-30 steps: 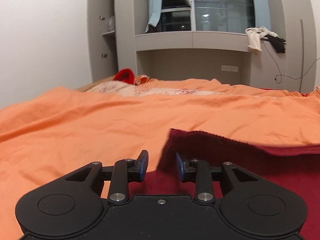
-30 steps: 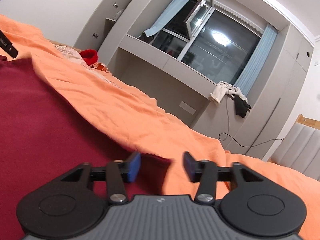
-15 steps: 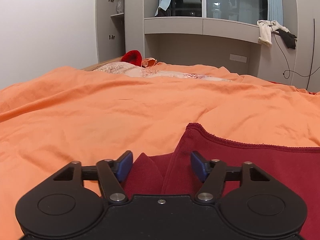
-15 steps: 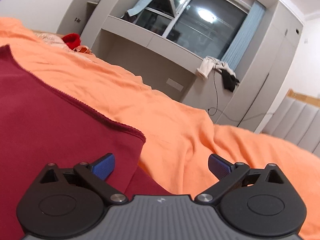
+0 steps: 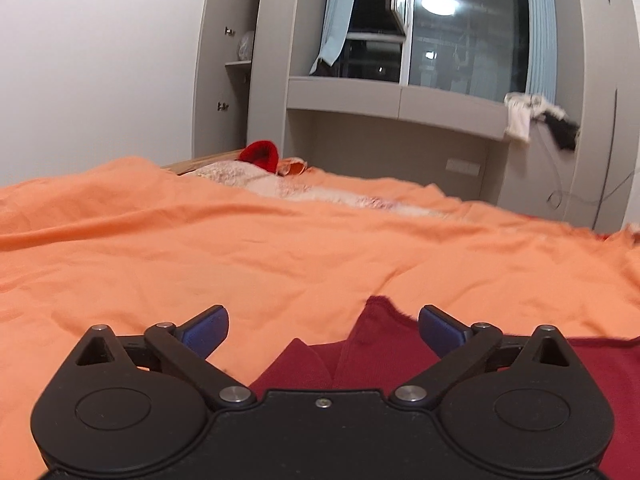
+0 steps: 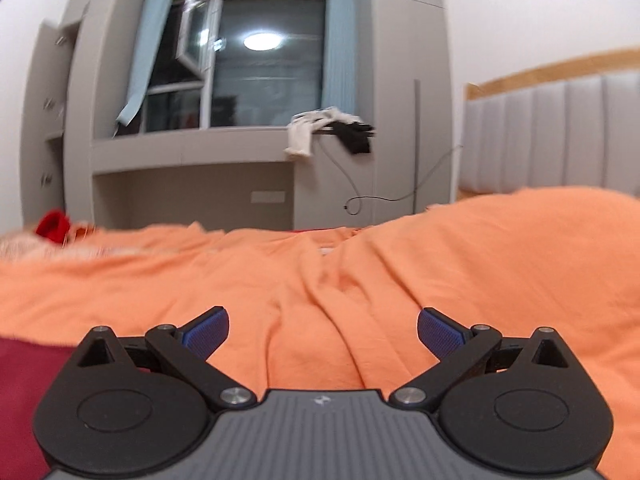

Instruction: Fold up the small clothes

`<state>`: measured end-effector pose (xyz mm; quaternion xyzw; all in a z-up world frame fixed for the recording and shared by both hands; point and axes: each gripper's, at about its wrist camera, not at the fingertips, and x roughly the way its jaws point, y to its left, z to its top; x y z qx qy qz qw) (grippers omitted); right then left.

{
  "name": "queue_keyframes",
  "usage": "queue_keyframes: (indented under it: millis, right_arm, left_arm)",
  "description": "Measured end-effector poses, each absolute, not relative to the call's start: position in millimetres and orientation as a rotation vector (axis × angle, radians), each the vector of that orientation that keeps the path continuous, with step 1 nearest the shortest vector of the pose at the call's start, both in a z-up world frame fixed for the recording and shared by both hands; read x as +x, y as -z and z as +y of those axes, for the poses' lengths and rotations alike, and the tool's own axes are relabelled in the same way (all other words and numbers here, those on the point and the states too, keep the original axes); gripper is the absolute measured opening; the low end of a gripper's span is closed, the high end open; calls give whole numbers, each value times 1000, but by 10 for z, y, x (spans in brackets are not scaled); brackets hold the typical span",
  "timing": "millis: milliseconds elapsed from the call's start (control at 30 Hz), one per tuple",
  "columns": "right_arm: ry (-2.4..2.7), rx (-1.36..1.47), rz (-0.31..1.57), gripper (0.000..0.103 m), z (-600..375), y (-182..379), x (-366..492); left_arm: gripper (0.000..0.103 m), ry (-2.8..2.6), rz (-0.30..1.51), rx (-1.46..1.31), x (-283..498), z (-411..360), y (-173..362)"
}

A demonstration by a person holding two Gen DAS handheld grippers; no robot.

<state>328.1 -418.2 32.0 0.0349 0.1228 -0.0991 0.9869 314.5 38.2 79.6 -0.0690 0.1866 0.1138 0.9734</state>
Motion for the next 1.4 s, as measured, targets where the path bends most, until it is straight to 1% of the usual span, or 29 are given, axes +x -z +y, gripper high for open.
queue_keyframes:
  millis: [167, 300, 567, 700, 900, 1000, 1400]
  right_arm:
    - [215, 125, 233, 103, -4303, -389, 3053]
    - [161, 168, 243, 103, -4200, -380, 2913]
    - [22, 29, 272, 103, -3665, -311, 2841]
    - [-50, -32, 276, 103, -3406, -290, 2822]
    - [-171, -82, 269, 103, -3047, -270, 2728]
    - [-232, -97, 270, 103, -2877, -252, 2669]
    - [-316, -162, 304, 103, -2509, -143, 2646]
  left_arm:
    - [102, -141, 306, -263, 2722, 412, -928]
    - [102, -108, 279, -261, 2419, 361, -897]
    - [102, -89, 278, -210, 1819, 348, -735]
    - [102, -127, 306, -251, 1617, 474, -661]
    - [102, -161, 429, -443, 1626, 769, -506]
    - [102, -164, 467, -492, 1690, 822, -462]
    - [102, -167, 506, -456, 1795, 768, -408]
